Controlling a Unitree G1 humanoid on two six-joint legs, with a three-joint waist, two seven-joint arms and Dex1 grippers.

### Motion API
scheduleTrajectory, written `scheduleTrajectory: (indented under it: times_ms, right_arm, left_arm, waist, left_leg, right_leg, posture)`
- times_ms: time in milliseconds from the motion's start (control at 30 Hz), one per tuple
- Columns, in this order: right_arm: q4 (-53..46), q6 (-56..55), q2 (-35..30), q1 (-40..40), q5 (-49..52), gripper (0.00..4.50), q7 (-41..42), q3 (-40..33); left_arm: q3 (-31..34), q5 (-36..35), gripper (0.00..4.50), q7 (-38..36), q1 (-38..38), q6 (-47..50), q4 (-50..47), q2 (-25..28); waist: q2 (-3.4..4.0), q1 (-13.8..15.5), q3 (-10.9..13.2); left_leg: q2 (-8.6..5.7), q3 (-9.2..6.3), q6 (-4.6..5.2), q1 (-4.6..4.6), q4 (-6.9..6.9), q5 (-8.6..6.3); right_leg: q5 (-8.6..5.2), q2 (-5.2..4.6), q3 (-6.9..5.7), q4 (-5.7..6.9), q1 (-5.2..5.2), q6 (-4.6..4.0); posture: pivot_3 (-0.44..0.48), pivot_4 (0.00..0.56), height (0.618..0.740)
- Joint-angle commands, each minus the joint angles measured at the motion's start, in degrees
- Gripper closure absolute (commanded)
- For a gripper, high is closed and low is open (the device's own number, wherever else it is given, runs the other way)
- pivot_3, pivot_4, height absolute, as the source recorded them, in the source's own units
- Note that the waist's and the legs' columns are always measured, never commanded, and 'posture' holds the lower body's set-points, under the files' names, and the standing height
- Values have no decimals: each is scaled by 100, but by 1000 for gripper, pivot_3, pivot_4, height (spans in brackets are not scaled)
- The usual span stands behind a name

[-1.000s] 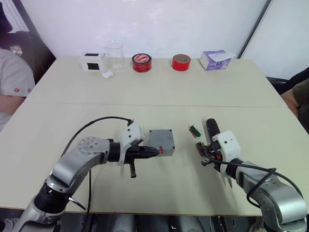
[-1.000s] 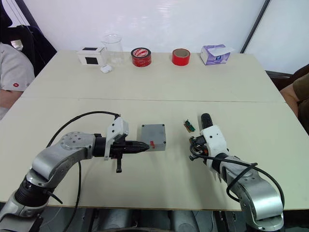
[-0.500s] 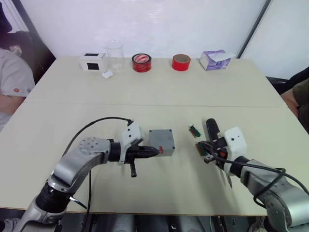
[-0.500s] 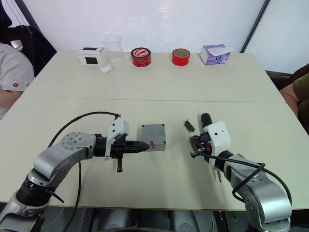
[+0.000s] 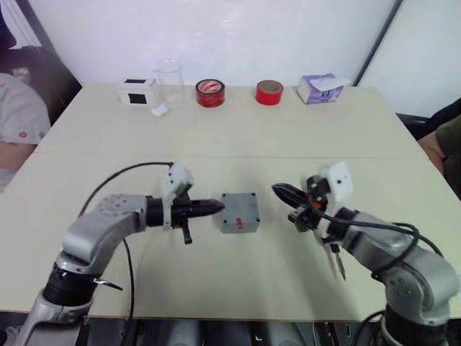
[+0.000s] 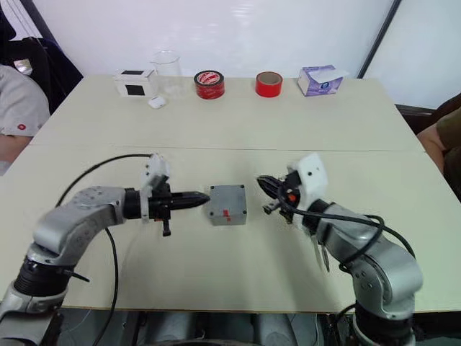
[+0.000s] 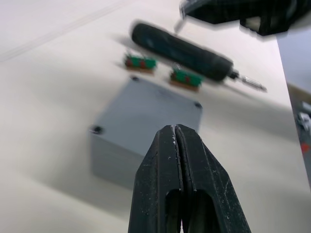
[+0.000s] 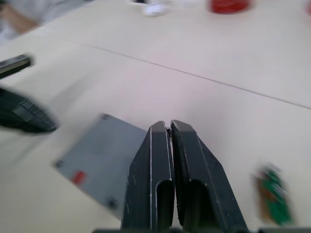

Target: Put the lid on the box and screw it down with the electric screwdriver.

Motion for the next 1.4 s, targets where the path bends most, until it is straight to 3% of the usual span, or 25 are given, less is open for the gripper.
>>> scheduleTrajectory:
  times_ms: [33,367,1400]
  right_arm:
    - [487,-477,-8,-222,-151,4417,135,412]
    - [1053,-1084,-237,-324,-439,4417,391,985]
    - [1249,-1377,-218,-115,-572,4417,172,1031]
  left_arm:
    - [389,-343,4500,143,-9,226,-273,111]
    - [477,-543,4500,485,350,466,-776,262]
    - [134,-490,4500,613,113,327,-568,146]
  waist:
    - [-2,3,3]
    - [-1,-5,8]
    - [-1,-2,9]
  left_leg:
    - [-2,0,0,-1,0,0]
    - [-3,5,1,-3,1,0]
    - [-4,7,0,-2,1,0]
  right_leg:
    - [0,-5,0,0,0,0]
    - [1,-7,3,-1,-1,1]
    - [1,-6,3,-1,-1,1]
  posture:
    - [0,150,740]
    - [0,150,740]
    - [0,150,740]
